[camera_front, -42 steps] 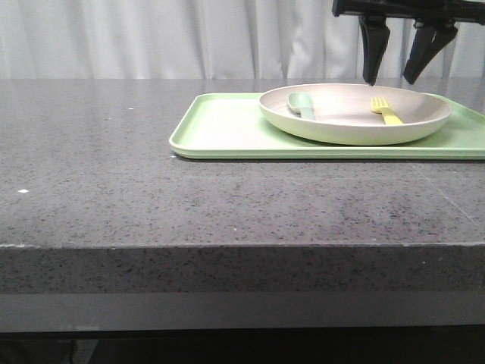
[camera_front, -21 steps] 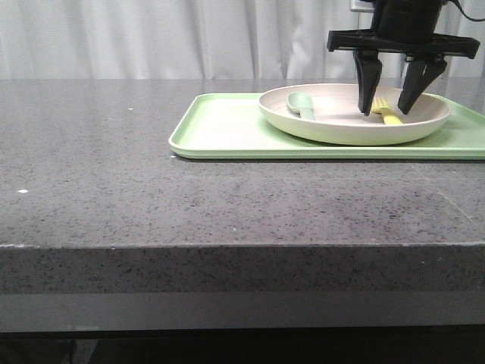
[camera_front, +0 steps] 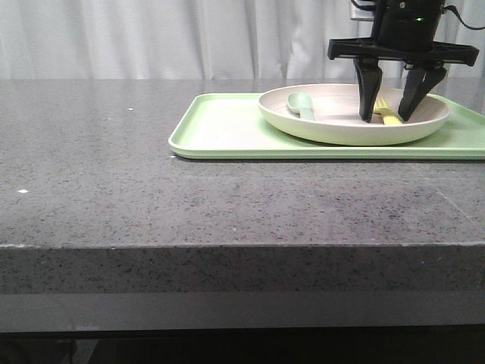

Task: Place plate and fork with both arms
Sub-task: 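Grasp the yellow fork with the right gripper and lift it, then carry the fork beside the plate and release it onto the tray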

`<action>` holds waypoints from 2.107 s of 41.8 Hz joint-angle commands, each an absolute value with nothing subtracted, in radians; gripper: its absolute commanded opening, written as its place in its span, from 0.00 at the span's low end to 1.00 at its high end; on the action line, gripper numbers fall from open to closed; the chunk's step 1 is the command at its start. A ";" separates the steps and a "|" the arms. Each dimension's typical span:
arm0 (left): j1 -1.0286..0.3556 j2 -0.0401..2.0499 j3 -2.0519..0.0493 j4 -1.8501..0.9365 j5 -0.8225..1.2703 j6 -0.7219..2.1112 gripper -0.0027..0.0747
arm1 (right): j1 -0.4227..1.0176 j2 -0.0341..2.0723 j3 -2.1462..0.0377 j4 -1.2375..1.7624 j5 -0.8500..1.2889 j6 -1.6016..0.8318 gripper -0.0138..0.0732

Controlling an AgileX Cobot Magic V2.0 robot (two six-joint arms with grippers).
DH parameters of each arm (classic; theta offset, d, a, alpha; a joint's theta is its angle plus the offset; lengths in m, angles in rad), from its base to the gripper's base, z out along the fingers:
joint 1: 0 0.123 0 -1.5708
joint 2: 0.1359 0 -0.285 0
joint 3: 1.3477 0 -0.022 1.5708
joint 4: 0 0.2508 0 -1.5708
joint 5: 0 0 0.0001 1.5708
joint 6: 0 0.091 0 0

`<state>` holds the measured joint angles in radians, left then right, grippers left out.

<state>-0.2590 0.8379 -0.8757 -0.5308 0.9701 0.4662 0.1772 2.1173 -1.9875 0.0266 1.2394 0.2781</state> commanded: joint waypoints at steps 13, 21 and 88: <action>-0.255 0.832 -0.900 -0.565 0.924 0.468 0.58 | 0.170 2.071 -2.017 0.027 1.336 0.273 0.27; -0.255 0.832 -0.900 -0.562 0.924 0.468 0.58 | 0.170 2.070 -2.017 0.027 1.336 0.272 0.17; -0.255 0.834 -0.900 -0.516 0.915 0.468 0.58 | -0.065 1.965 -1.836 0.121 1.297 0.044 0.18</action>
